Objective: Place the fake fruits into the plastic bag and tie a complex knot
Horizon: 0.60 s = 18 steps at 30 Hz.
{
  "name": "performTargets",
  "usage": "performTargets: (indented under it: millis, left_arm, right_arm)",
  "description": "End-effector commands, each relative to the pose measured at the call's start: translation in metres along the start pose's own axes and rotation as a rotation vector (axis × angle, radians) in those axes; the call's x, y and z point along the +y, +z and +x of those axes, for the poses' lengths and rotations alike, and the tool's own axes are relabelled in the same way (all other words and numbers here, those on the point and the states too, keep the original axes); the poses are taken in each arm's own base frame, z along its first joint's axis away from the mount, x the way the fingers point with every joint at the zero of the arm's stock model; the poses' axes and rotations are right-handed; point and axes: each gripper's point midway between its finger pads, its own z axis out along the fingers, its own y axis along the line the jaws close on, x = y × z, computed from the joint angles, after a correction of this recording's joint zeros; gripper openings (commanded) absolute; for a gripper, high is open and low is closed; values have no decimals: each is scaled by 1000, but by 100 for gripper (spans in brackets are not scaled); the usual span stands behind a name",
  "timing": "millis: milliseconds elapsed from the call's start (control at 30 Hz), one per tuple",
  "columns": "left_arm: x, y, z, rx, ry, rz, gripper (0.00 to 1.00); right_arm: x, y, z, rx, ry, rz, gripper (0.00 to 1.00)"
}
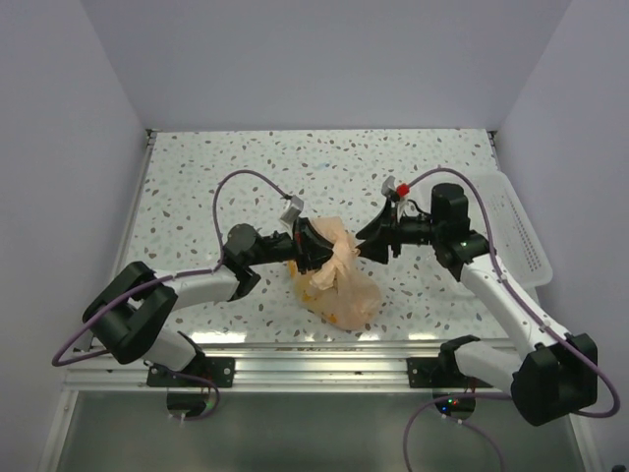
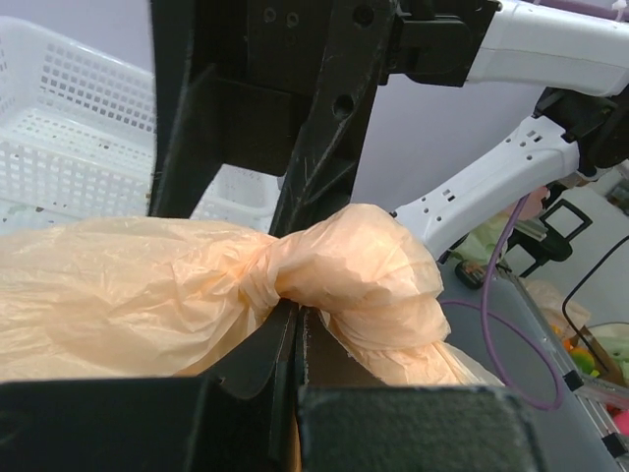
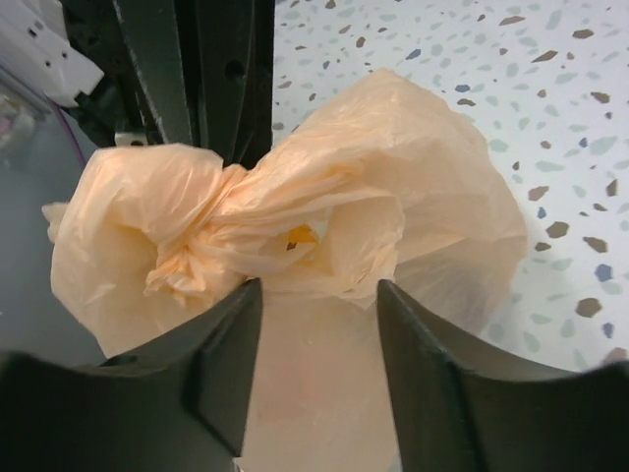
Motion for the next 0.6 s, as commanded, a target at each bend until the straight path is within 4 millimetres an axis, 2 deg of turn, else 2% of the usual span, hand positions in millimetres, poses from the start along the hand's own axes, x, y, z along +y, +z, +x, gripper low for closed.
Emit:
performTargets:
  millis: [0, 133, 267, 333, 467, 533, 567]
  left_arm:
    - [-12, 6, -16, -41, 87, 62, 0]
    - [-12, 7, -17, -42, 93, 62, 0]
    - [-10, 8, -18, -54, 96, 52, 0]
    - [-10, 10, -19, -60, 99, 57, 0]
    - [-23, 16, -15, -51, 106, 107, 0]
    - [-22, 17, -13, -57, 105, 91, 0]
    - [-17, 18, -17, -78, 100, 59, 0]
  right_arm:
    - [9, 15, -27, -71, -12, -71, 59]
    - [21, 24, -27, -97, -3, -128, 68]
    - [35, 36, -23, -76, -15, -174, 69]
    - [32, 41, -23, -90, -7, -155, 69]
    - [23, 51, -20, -102, 10, -114, 65]
    - [20, 52, -20, -98, 0, -104, 65]
    - [21, 52, -18, -94, 2, -111, 69]
